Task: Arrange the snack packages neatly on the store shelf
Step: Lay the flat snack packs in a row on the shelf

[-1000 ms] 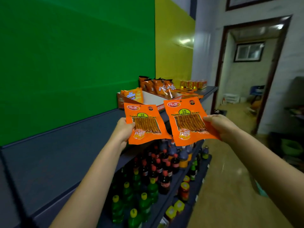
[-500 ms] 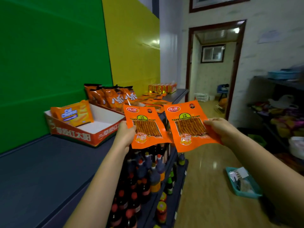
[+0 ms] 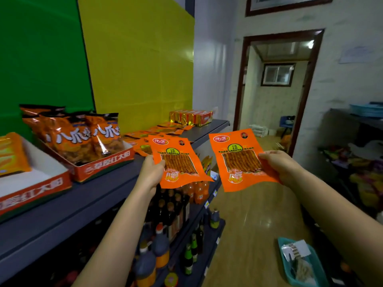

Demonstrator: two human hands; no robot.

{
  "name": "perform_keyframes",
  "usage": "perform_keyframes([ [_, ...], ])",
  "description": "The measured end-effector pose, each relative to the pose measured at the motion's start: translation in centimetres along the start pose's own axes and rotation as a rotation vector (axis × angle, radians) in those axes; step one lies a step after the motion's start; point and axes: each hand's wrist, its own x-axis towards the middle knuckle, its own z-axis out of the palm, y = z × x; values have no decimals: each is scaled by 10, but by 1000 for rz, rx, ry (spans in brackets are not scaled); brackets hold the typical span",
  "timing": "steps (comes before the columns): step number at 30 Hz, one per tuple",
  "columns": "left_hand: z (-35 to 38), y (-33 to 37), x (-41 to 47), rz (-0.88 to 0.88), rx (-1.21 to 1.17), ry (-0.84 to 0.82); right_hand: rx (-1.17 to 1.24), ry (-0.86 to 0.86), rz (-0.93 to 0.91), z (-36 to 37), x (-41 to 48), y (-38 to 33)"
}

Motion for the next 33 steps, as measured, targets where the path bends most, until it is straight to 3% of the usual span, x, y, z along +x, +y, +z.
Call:
perform_keyframes([
  [15, 131, -12, 133, -18, -134, 124, 84, -152, -55, -14, 236, 10],
  [24, 176, -14, 256, 1, -145, 252, 86, -262, -133, 27, 386, -29],
  [33, 194, -14, 324, -35, -27, 398, 95, -471, -141, 86, 490, -46],
])
